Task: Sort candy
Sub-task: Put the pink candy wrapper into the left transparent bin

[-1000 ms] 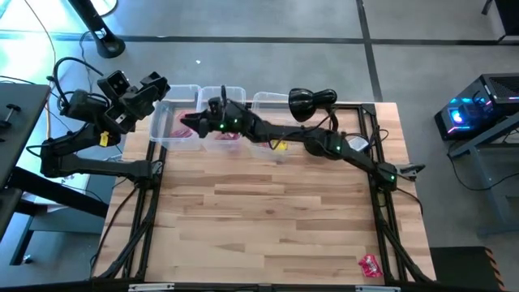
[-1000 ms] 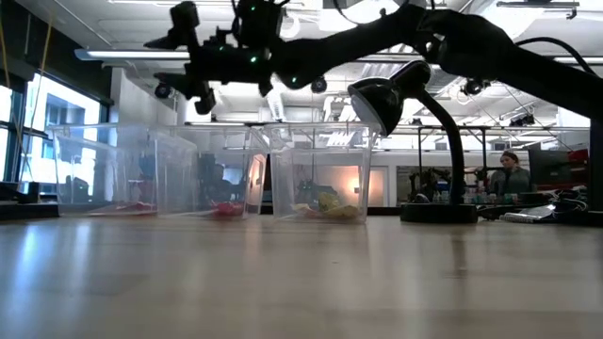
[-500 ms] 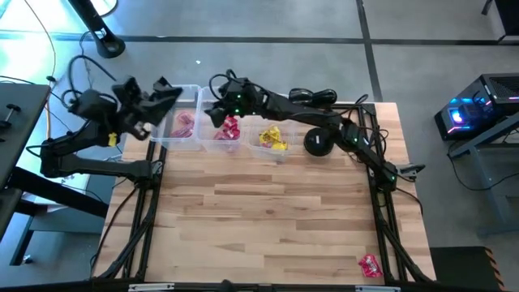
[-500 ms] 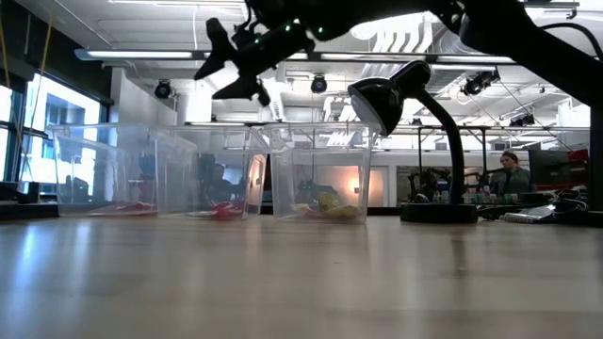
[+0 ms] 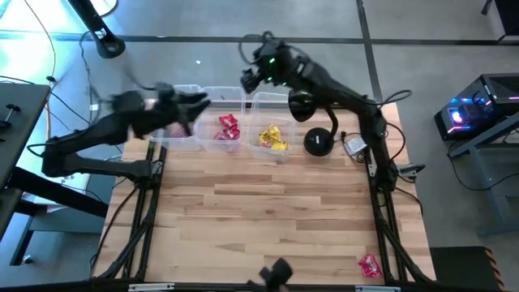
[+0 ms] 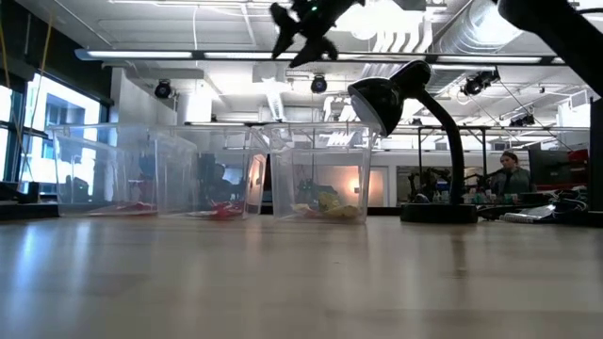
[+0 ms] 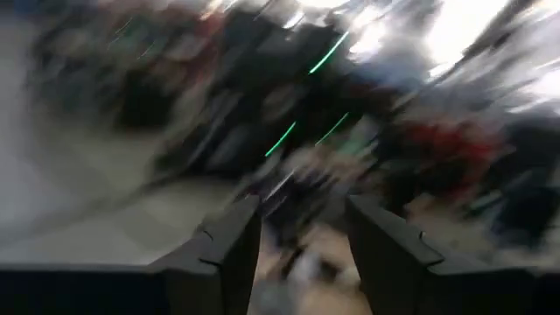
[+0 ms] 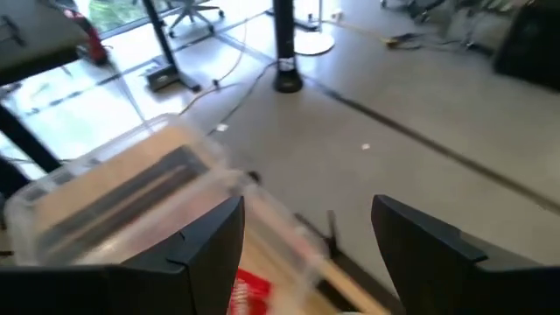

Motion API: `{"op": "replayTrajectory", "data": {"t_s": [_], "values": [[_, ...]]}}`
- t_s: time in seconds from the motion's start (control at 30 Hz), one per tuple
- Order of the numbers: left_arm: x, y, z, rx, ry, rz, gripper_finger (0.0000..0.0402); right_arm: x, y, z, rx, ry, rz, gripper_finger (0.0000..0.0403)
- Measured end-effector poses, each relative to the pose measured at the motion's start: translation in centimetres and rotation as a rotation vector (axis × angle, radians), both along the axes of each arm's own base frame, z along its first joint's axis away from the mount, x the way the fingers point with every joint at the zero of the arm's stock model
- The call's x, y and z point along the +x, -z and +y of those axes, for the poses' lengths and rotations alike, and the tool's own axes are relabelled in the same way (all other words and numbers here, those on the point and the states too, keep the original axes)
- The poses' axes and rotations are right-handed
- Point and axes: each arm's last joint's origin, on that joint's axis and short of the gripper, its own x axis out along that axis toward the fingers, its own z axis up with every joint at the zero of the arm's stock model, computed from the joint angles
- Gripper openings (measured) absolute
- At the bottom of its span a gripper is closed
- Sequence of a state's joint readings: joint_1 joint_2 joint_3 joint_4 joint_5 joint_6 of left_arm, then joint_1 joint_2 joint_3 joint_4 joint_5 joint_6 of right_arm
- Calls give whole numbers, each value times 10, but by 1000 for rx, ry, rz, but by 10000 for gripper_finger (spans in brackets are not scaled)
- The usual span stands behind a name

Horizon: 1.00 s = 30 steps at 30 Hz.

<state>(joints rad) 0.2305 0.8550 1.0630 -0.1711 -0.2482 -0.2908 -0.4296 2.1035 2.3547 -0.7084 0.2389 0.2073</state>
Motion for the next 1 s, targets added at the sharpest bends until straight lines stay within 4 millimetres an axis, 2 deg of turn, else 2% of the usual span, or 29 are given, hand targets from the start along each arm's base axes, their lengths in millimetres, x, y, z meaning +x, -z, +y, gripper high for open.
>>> {"op": "replayTrajectory", "data": {"t_s": [0.07, 0.2, 0.27, 0.37, 0.47, 0.73, 0.83, 1.0], "values": [[16, 20, 15, -94, -55, 134, 161, -16, -14, -3, -31, 7, 16, 245], [55, 56, 55, -316, 23, 403, 161, -43, -37, -10, -92, 10, 20, 245], [70, 73, 80, -390, 22, 560, 161, -51, -42, -15, -108, -10, 30, 245], [83, 90, 113, -518, -24, 746, 161, -61, -43, -21, -103, -58, 63, 245], [85, 92, 136, -586, -50, 869, 161, -67, -38, -27, -82, -103, 120, 245], [90, 129, 167, -734, 38, 1279, 161, -71, -11, -46, 4, -196, 196, 245], [100, 154, 177, -677, 132, 1375, 161, -73, -9, -49, 15, -194, 191, 245], [116, 182, 178, -536, 341, 1495, 161, -73, -8, -50, 36, -182, 186, 245]]}}
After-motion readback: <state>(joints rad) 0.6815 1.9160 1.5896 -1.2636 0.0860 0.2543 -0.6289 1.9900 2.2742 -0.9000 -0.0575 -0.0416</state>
